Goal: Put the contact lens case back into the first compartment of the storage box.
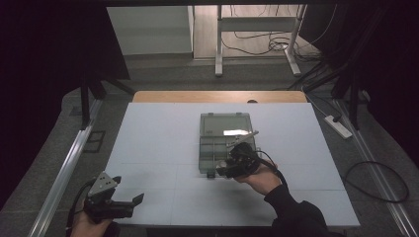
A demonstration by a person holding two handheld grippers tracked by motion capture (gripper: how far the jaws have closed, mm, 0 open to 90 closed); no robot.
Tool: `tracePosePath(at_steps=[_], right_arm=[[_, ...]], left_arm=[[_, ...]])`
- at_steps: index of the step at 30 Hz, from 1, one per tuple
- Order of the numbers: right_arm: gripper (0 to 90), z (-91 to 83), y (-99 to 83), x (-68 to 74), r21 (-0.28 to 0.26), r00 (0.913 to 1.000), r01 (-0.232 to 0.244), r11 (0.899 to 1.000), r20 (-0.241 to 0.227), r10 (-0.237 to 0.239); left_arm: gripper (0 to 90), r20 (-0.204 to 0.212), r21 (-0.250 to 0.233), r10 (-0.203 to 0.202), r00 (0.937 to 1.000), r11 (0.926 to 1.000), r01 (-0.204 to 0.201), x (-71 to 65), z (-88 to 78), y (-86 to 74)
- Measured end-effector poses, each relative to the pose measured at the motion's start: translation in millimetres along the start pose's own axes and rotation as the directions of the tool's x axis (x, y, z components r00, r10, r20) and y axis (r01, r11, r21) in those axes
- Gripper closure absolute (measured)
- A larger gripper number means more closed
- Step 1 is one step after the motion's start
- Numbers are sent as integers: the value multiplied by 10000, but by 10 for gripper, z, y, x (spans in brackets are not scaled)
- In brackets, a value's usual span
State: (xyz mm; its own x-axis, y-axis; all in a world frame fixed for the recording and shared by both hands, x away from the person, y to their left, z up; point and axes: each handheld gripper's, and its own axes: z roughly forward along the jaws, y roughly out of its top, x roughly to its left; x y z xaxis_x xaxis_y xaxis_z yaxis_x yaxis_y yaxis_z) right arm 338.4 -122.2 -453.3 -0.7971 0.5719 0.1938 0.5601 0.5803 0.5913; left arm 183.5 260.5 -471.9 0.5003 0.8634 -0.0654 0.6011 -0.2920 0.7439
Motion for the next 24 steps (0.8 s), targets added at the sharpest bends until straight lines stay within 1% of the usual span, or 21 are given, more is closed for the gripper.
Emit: tracePosePath(at_steps=[1, 5, 6, 12, 18, 24], right_arm=[[487, 11, 26, -17, -33, 9999, -114, 9999, 34, 114], [487, 37, 66, -39, -197, 9997, -169, 9997, 165, 173], [487, 57, 100, -58, -286, 9993, -297, 9991, 208, 303], [487, 115, 191, -104, -517, 9979, -490, 9975, 395, 510], [487, 190, 263, -135, -578, 9964, -600, 9965, 560, 632], [487, 278, 359, -178, -741, 9937, -808, 9940, 720, 861]], left_arm=[[31, 1, -3, -5, 10000, 10000, 5, 0, 0, 0], [31, 4, -6, -13, 10000, 10000, 13, 1, 0, -1], [32, 5, -8, -15, 10000, 10000, 15, 1, 0, -1], [32, 11, -12, -22, 10000, 10000, 22, 3, 0, -1], [32, 29, -21, -57, 10000, 10000, 57, 6, -1, -2], [32, 16, -17, -57, 10000, 10000, 57, 8, -1, -1]])
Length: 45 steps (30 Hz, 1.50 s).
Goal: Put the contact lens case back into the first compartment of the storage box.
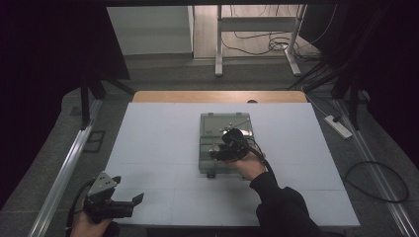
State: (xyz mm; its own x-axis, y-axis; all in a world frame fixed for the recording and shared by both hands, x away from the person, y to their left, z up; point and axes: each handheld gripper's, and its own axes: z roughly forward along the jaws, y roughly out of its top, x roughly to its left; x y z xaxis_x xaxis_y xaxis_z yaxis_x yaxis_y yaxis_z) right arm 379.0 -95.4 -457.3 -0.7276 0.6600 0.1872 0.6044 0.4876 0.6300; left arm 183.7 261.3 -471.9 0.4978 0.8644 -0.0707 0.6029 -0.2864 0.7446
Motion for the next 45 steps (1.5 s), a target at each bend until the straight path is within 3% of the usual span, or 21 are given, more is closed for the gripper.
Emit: tracePosePath(at_steps=[13, 28, 40, 45], right_arm=[[487, 200, 167, -28, -135, 9986, -243, 9996, 476, 249], [486, 447, 346, 7, -274, 9962, -478, 9985, 716, 497], [485, 592, 355, -18, -283, 9928, -715, 9970, 945, 739], [484, 666, 342, -26, -125, 9908, -619, 9980, 1194, 630]], left_arm=[[32, 1, -8, -6, 10000, 10000, 6, 1, 0, 0], [32, -10, -31, -32, 10000, 10000, 32, 2, -2, -3], [32, 38, -63, -83, 10000, 9999, 84, 10, -6, -5], [32, 39, -65, -87, 10000, 9999, 88, 10, -6, -6]])
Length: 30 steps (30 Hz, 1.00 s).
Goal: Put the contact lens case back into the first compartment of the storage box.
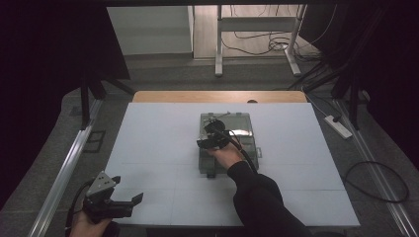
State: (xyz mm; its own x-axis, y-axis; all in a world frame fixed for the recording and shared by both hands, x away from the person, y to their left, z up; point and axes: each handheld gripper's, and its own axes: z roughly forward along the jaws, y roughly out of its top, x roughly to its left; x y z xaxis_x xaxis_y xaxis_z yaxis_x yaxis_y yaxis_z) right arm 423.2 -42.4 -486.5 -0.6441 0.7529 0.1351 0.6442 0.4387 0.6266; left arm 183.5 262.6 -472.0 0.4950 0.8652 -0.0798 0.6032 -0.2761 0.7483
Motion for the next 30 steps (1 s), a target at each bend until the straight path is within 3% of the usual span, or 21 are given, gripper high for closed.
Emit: tracePosePath(at_steps=[6, 7, 10, 15, 18, 21, 22, 30], right_arm=[[449, 33, 1, 2, 148, 9999, -76, 9999, 100, 74], [393, 14, 10, 16, 122, 9996, 144, 9998, 236, -147], [334, -29, 28, 20, 53, 9989, 315, 9995, 336, -316], [277, -57, 27, 2, 249, 9979, 585, 9980, 278, -592], [249, -81, 21, -6, 362, 9972, 731, 9967, 143, -737], [221, -123, 18, -16, 375, 9965, 818, 9959, -199, -811], [172, -145, 16, -17, 451, 9953, 879, 9951, -460, -858], [100, -196, -22, -20, 594, 9896, 1210, 9909, -856, -1158]], left_arm=[[33, 3, -6, -2, 10000, 10000, 2, 1, 0, -1], [33, 2, -5, 7, 10000, 10000, -7, 1, -1, -1], [33, 2, 2, 10, 10000, 10000, -10, -2, 1, 0], [33, -12, 3, 16, 10000, 10000, -16, -2, 1, 0], [32, -17, 1, 18, 10000, 10000, -18, -3, 0, 0], [33, -16, 11, 19, 10000, 10000, -19, -2, 1, 1], [33, -18, 9, 21, 10000, 10000, -21, -2, 1, 1], [33, -28, 24, 32, 10000, 10000, -32, -4, 2, 1]])
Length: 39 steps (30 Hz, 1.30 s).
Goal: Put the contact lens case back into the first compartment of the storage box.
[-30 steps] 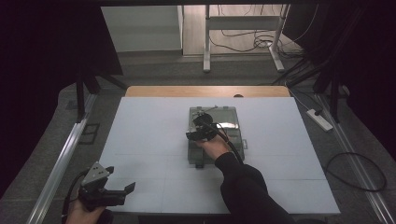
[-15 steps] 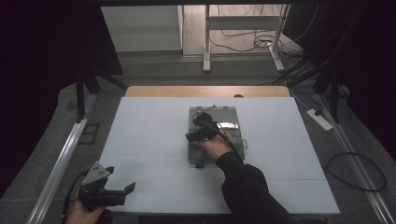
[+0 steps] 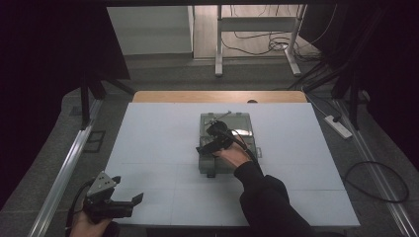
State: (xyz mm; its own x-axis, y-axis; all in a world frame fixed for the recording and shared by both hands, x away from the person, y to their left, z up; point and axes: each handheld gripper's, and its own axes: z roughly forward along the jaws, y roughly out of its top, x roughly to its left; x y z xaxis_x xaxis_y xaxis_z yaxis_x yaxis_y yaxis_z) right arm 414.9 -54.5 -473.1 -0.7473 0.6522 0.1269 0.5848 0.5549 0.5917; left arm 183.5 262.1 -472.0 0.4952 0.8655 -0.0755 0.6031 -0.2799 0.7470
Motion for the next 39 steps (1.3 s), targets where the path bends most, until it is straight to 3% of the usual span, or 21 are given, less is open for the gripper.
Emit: tracePosePath(at_steps=[10, 32, 39], right_arm=[[58, -70, -52, 3, 39, 9995, 248, 9997, -182, -247], [0, -257, -250, 6, -169, 9970, 696, 9974, 338, -690], [0, -294, -312, 13, -279, 9966, 785, 9965, 253, -778]], left_arm=[[35, -6, 25, 38, 10000, 10000, -38, -5, 5, 2], [39, -12, 148, 175, 9998, 9997, -175, -19, 16, 9], [40, -12, 154, 197, 9998, 9997, -196, -21, 16, 9]])
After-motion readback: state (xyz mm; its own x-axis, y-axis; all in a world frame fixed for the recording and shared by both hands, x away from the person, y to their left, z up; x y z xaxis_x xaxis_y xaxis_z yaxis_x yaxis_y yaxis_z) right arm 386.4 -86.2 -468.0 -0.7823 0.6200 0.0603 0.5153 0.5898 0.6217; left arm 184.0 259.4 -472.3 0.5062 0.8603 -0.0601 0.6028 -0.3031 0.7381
